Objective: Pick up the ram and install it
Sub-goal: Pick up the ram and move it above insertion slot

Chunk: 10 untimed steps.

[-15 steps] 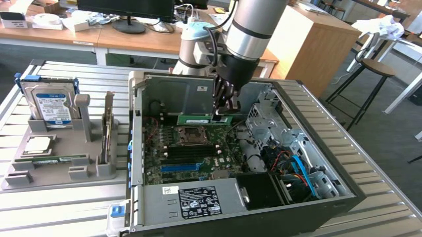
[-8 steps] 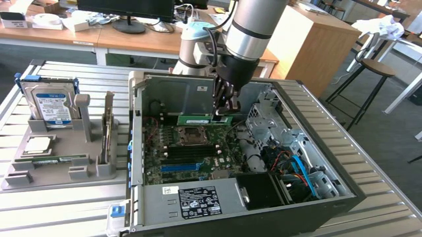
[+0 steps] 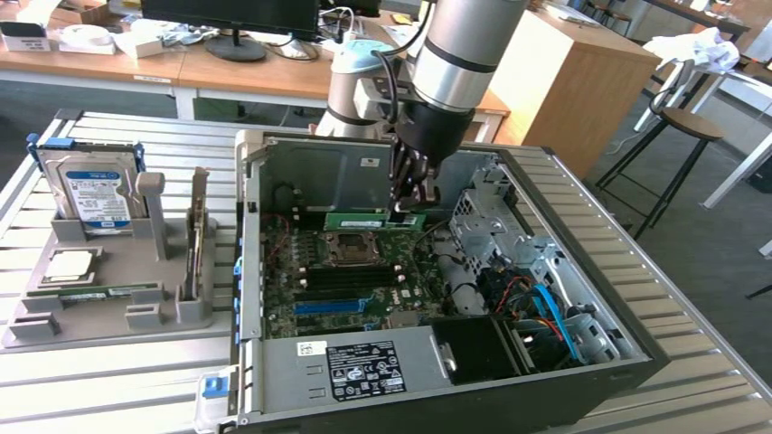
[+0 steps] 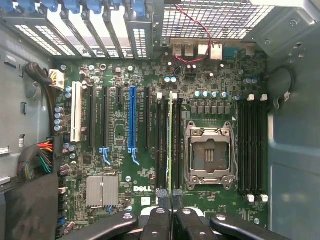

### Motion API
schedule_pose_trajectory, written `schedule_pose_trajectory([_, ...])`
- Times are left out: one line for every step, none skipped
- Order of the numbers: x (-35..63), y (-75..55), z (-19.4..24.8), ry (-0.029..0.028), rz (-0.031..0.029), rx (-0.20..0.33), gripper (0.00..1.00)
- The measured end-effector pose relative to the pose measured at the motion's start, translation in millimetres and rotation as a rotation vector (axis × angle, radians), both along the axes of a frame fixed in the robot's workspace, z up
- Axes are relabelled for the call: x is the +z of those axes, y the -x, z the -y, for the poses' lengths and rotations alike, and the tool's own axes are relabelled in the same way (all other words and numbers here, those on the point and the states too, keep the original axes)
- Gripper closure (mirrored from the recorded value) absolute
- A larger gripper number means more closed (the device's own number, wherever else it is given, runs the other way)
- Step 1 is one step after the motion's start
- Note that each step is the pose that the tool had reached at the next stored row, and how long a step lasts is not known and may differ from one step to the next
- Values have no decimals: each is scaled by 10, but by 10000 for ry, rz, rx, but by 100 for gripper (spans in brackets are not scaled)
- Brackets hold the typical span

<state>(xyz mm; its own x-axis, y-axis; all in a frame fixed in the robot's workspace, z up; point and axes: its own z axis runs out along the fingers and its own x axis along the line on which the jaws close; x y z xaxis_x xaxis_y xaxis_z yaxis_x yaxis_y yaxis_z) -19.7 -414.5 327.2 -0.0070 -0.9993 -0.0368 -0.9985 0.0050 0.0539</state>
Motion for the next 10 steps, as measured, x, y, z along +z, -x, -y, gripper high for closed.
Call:
schedule_pose_trajectory([0, 0, 0, 1, 0, 0, 89])
schedule_pose_trajectory([0, -1, 0, 1, 0, 1, 89])
schedule_pose_trajectory([0, 0, 0, 1, 0, 1, 89])
schedule_pose_trajectory([0, 0, 1, 2, -1, 1, 89])
schedule_pose_trajectory([-3, 0, 1, 2, -1, 1, 89])
schedule_pose_trajectory([-10, 0, 1, -1, 0, 1, 89])
schedule_pose_trajectory([-18, 0, 1, -1, 0, 1, 89])
schedule_pose_trajectory([-27, 0, 1, -1, 0, 1, 89])
schedule_pose_trajectory([-37, 0, 1, -1, 0, 2, 89])
schedule_pose_trajectory([-47, 0, 1, -1, -1, 3, 89])
